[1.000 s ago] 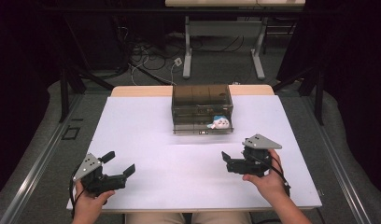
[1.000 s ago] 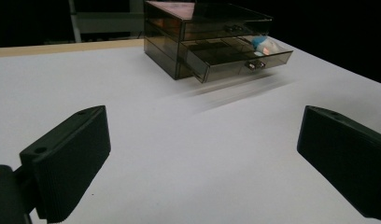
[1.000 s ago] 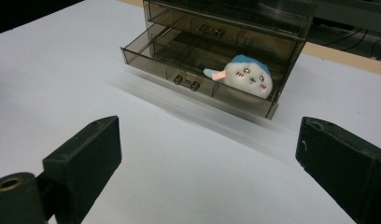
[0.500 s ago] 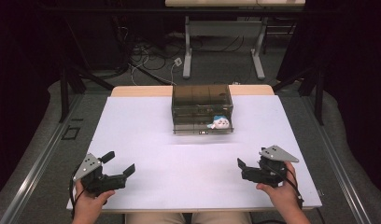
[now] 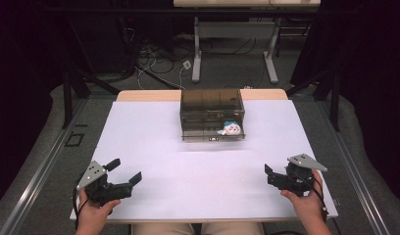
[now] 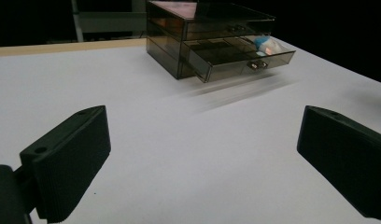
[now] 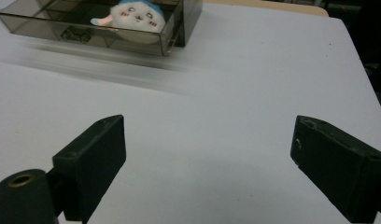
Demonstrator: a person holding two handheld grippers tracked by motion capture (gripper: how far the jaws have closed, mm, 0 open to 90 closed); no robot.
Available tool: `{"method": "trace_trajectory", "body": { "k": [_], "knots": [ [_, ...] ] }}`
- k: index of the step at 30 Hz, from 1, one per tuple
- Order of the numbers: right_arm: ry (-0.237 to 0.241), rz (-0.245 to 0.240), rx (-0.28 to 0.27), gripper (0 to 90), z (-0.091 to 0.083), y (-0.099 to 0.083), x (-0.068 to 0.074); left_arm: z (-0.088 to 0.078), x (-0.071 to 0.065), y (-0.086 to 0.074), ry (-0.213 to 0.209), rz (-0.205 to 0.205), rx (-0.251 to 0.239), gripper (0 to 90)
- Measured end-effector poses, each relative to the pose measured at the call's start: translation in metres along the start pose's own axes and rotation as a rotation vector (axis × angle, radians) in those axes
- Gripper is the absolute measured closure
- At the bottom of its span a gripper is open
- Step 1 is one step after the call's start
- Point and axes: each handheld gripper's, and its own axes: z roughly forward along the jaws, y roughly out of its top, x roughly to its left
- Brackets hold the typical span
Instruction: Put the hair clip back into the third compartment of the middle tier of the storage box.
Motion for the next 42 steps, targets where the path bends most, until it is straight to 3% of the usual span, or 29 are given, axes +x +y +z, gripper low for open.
{"method": "trace_trajectory", "body": {
  "k": [4, 9, 18, 20, 27, 42],
  "knots": [
    [-0.019, 0.017, 0.002, 11.0, 0.004, -0.003, -0.005, 0.0, 0.0, 0.0, -0.002, -0.006, -0.001, 2.8],
    [-0.066, -0.008, 0.009, 11.0, 0.007, -0.007, -0.01, 0.0, 0.0, 0.0, -0.003, -0.007, -0.002, 2.8],
    [-0.116, 0.03, 0.025, 14.6, 0.011, -0.012, -0.021, 0.0, 0.0, 0.0, -0.005, -0.007, -0.002, 2.8],
    [-0.114, 0.043, 0.024, 14.7, 0.012, -0.012, -0.024, 0.0, 0.001, 0.0, -0.002, 0.006, 0.0, 2.8],
    [-0.117, 0.084, 0.033, 14.8, 0.012, -0.013, -0.029, 0.0, 0.0, 0.0, -0.005, -0.004, -0.003, 2.8],
    [-0.11, 0.074, 0.048, 15.1, 0.019, -0.017, -0.028, 0.0, 0.0, 0.0, -0.005, -0.004, -0.004, 2.8]
  ]
}}
